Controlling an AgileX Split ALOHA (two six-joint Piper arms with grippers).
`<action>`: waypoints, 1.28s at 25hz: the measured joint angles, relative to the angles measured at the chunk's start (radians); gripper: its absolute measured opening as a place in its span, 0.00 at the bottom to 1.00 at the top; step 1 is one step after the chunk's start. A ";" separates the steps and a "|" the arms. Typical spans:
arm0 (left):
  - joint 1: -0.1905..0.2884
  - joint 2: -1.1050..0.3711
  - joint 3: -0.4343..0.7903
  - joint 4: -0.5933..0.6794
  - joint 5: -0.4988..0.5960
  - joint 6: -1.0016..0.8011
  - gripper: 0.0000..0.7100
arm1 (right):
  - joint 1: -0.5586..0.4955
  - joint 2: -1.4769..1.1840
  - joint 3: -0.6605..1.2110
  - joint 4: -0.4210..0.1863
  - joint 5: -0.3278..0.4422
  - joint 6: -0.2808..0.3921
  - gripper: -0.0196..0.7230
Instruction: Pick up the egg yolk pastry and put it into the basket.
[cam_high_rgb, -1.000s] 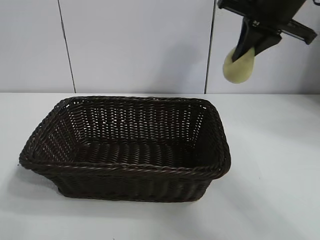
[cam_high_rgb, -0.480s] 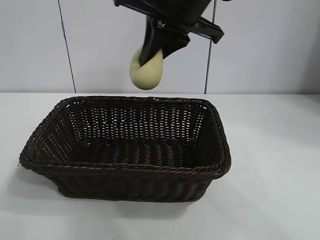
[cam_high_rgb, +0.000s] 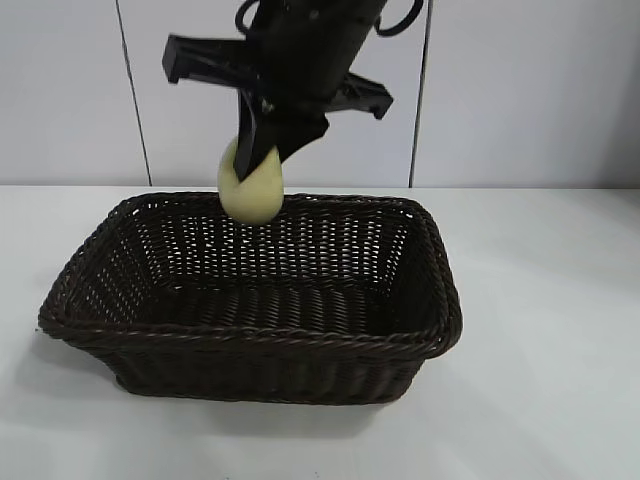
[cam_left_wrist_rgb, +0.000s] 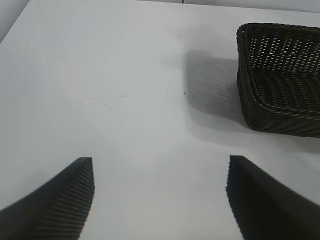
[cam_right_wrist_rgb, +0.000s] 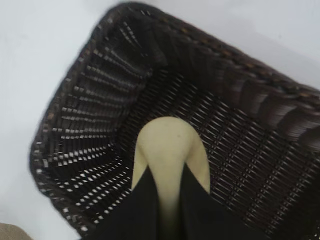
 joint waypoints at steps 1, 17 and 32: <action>0.000 0.000 0.000 0.000 0.000 0.000 0.76 | 0.000 0.026 0.000 0.000 -0.001 0.000 0.08; 0.000 0.000 0.000 0.000 0.000 0.000 0.76 | 0.000 0.146 0.000 0.004 -0.014 0.000 0.34; 0.000 0.000 0.000 0.000 0.000 0.000 0.76 | 0.000 0.065 -0.242 -0.073 0.317 0.073 0.68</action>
